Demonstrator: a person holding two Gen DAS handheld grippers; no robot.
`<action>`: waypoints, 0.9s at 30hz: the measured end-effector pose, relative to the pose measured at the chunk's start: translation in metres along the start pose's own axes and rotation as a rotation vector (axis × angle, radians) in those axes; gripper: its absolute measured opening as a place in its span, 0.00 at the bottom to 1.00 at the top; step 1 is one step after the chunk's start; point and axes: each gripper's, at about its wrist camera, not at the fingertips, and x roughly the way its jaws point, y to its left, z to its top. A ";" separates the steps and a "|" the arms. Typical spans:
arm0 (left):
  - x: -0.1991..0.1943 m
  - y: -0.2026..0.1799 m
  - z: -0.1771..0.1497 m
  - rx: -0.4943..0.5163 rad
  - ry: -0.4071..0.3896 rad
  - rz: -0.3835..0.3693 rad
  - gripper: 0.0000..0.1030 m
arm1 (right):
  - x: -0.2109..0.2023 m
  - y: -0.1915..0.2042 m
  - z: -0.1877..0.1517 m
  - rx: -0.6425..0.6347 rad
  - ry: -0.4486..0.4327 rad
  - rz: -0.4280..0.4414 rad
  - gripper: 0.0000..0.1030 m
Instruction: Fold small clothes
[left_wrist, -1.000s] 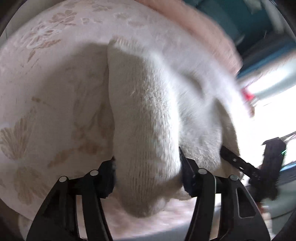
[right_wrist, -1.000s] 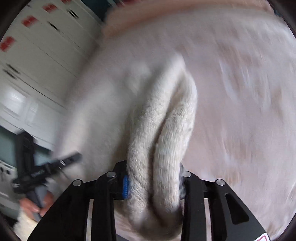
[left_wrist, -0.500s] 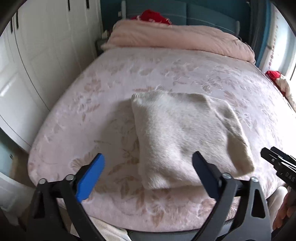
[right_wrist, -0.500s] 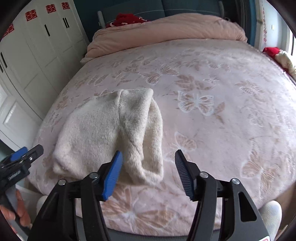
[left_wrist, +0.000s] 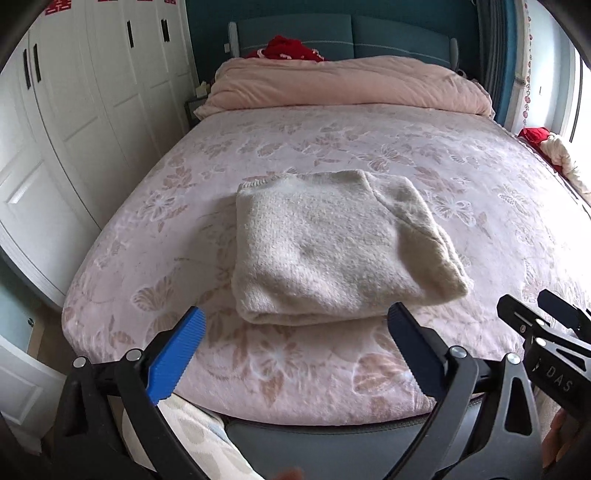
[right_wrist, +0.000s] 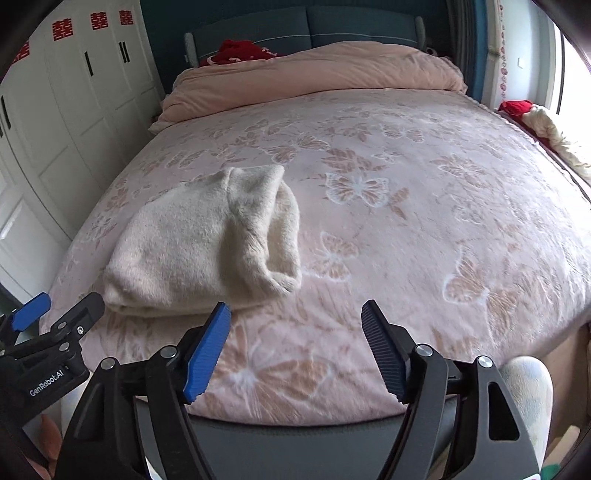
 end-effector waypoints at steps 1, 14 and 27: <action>-0.002 -0.002 -0.002 -0.001 -0.007 0.006 0.94 | -0.003 0.000 -0.002 -0.003 -0.004 -0.001 0.70; -0.023 -0.018 -0.018 0.000 -0.058 0.045 0.93 | -0.026 0.007 -0.017 -0.049 -0.051 -0.024 0.74; -0.025 -0.017 -0.019 -0.049 -0.029 0.042 0.93 | -0.029 0.008 -0.019 -0.050 -0.055 -0.020 0.74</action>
